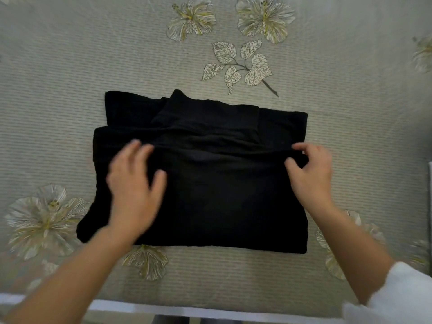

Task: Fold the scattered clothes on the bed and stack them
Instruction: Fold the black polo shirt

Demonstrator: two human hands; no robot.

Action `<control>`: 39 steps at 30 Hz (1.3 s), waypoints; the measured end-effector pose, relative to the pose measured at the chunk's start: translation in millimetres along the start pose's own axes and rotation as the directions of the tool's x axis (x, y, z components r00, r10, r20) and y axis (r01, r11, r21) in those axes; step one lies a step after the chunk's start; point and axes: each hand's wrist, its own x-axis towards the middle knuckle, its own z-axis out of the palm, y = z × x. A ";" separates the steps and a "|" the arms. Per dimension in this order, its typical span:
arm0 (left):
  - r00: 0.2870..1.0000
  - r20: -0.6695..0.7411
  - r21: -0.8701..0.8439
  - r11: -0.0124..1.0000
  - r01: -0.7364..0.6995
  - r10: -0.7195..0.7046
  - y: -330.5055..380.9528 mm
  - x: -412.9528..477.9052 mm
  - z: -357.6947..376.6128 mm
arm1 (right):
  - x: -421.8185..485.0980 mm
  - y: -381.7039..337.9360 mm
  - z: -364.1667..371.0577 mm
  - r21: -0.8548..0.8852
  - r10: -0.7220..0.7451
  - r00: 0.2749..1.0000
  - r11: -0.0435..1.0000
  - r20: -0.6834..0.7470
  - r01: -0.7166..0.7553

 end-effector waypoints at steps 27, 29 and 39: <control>0.730 0.524 -0.014 0.861 -0.508 0.439 141.5 -113.2 102.5 | 45.2 52.5 -23.9 -0.239 0.082 0.987 0.970 0.138 -0.047; 0.744 0.560 0.014 0.894 -0.449 0.364 157.4 -115.1 111.2 | 43.8 50.3 -31.0 0.005 0.088 0.992 0.996 0.095 -0.089; 0.737 0.607 -0.097 0.948 -0.302 0.297 168.7 -115.9 107.2 | 26.7 7.7 -1.4 0.229 0.411 0.873 0.852 0.263 -0.470</control>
